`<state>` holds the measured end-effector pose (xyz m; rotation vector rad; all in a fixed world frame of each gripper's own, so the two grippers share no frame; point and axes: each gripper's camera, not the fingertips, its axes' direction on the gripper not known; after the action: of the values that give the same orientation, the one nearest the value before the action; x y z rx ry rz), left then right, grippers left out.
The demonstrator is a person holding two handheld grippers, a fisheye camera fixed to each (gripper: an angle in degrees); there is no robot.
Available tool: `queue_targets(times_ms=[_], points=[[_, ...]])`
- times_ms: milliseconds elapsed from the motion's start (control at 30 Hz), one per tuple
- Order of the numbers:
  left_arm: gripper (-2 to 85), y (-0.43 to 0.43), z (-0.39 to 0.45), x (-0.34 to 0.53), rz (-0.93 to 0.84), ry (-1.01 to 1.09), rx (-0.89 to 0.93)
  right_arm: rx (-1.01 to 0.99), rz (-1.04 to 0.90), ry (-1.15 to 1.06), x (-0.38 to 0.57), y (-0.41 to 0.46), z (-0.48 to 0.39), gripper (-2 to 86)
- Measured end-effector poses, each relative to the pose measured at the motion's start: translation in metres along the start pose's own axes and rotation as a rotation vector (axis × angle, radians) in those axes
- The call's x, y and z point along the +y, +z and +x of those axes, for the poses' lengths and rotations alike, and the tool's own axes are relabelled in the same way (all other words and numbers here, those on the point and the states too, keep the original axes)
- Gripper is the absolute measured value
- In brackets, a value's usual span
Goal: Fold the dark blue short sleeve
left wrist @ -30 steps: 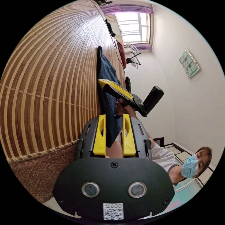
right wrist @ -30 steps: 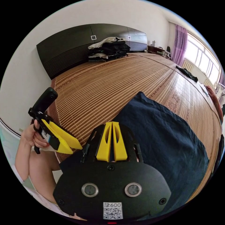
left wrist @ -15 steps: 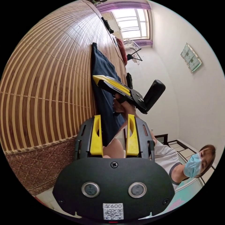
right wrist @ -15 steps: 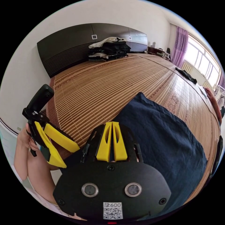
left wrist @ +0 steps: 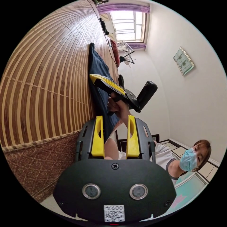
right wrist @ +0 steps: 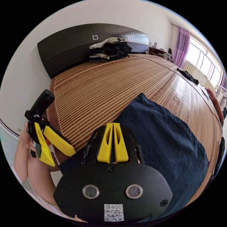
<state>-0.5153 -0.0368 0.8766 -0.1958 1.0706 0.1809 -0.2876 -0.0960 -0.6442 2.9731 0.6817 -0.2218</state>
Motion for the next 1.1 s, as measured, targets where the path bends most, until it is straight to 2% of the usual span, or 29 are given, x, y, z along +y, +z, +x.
queue_targets(times_ms=[333, 467, 567, 600, 733, 900, 967, 1000, 1033, 1100], points=[[10.4, -0.004, 0.010, 0.031, -0.201, 0.023, 0.045, -0.018, 0.001, 0.011, 0.006, -0.011, 0.017, -0.9], [8.9, -0.007, 0.021, 0.047, -0.224, 0.070, 0.053, -0.024, 0.002, 0.015, 0.010, -0.016, 0.024, -0.9], [4.3, -0.003, 0.051, 0.063, -0.272, 0.244, -0.137, -0.023, 0.000, 0.014, 0.014, -0.018, 0.028, -0.8], [2.7, 0.000, 0.064, 0.071, -0.274, 0.307, -0.260, -0.022, 0.001, 0.014, 0.014, -0.019, 0.029, -0.8], [1.1, -0.007, 0.070, 0.085, -0.265, 0.248, -0.197, -0.022, -0.004, 0.012, 0.020, -0.022, 0.035, -0.8], [0.5, -0.017, 0.100, 0.118, -0.223, 0.263, -0.241, -0.067, -0.003, 0.047, 0.028, -0.026, 0.052, -0.9], [0.4, -0.015, 0.105, 0.139, -0.319, 0.251, -0.257, -0.045, -0.003, 0.036, 0.033, -0.028, 0.052, -0.9], [0.4, -0.015, 0.106, 0.161, -0.336, 0.239, -0.351, -0.038, -0.003, 0.031, 0.034, -0.028, 0.051, -0.9], [0.4, -0.022, 0.104, 0.182, -0.253, 0.196, -0.412, -0.024, -0.001, 0.023, 0.037, -0.029, 0.051, -0.9], [0.4, -0.027, 0.110, 0.207, -0.121, 0.127, -0.371, -0.015, 0.002, 0.017, 0.041, -0.031, 0.051, -0.9]])
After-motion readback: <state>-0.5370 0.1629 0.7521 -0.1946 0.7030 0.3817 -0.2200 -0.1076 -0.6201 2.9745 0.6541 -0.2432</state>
